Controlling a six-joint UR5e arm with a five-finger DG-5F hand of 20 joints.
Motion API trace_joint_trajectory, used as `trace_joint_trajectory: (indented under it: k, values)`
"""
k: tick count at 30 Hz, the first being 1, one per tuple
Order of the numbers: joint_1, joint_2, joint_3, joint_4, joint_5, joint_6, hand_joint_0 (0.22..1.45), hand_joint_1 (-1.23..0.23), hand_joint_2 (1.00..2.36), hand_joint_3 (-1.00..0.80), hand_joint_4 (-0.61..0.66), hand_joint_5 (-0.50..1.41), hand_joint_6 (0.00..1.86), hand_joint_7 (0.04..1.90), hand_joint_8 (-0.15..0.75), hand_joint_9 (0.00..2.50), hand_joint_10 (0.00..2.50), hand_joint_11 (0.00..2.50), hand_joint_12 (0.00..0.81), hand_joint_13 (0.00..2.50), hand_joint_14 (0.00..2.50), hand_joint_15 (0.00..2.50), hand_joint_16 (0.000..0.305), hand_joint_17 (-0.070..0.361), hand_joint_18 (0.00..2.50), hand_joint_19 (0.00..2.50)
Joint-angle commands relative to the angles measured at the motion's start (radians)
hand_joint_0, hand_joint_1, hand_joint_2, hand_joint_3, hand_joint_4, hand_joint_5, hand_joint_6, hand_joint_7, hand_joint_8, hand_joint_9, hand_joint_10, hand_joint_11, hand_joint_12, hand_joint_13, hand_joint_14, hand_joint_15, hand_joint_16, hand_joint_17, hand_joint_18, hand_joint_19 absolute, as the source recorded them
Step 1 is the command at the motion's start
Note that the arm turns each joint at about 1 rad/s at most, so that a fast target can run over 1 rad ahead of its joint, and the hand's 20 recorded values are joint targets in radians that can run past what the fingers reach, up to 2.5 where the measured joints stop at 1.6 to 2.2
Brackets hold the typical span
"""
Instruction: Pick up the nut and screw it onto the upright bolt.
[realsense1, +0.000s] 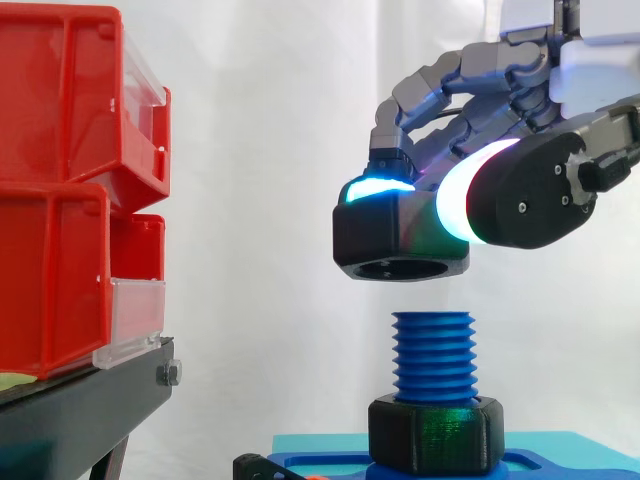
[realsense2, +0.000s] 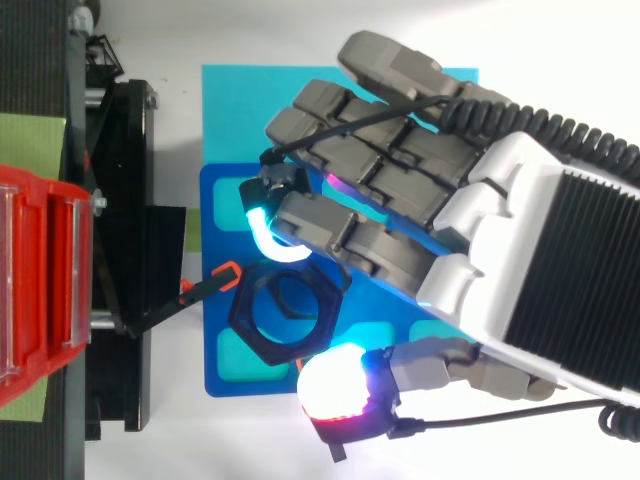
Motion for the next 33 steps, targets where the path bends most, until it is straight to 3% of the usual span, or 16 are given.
trace_joint_trajectory:
  k: [1,19,22,23,27,33]
  values:
    - [-0.002,0.0,0.0,-0.015,-0.002,0.0,0.53,-0.59,1.0,-0.5,0.22,-0.18,0.75,0.94,0.269,0.49,0.0,0.0,0.316,0.55,0.0,0.0,0.037,0.083,0.34,0.0]
    - [-0.01,0.0,-0.005,-0.068,-0.003,0.0,0.53,-0.59,1.0,-0.5,0.22,-0.18,0.74,0.95,0.267,0.5,0.0,0.0,0.314,0.56,0.0,0.0,0.037,0.083,0.35,0.0]
    - [-0.01,0.0,-0.028,-0.061,-0.005,0.0,0.53,-0.59,1.0,-0.5,0.22,-0.18,0.74,0.95,0.268,0.5,0.0,0.0,0.315,0.56,0.0,0.0,0.037,0.083,0.35,0.0]
    - [-0.01,0.0,-0.047,-0.021,-0.005,0.0,0.53,-0.59,1.0,-0.5,0.22,-0.18,0.74,0.94,0.268,0.5,0.0,0.0,0.314,0.56,0.0,0.0,0.037,0.082,0.35,0.0]
    - [-0.01,0.0,-0.055,0.027,-0.018,0.0,0.53,-0.59,1.0,-0.5,0.22,-0.18,0.74,0.95,0.268,0.5,0.0,0.0,0.315,0.57,0.0,0.0,0.037,0.082,0.35,0.0]
    - [-0.01,0.0,-0.054,0.031,-0.031,0.0,0.53,-0.59,1.0,-0.5,0.22,-0.18,0.74,0.95,0.268,0.5,0.0,0.0,0.314,0.57,0.0,0.0,0.037,0.082,0.35,0.0]
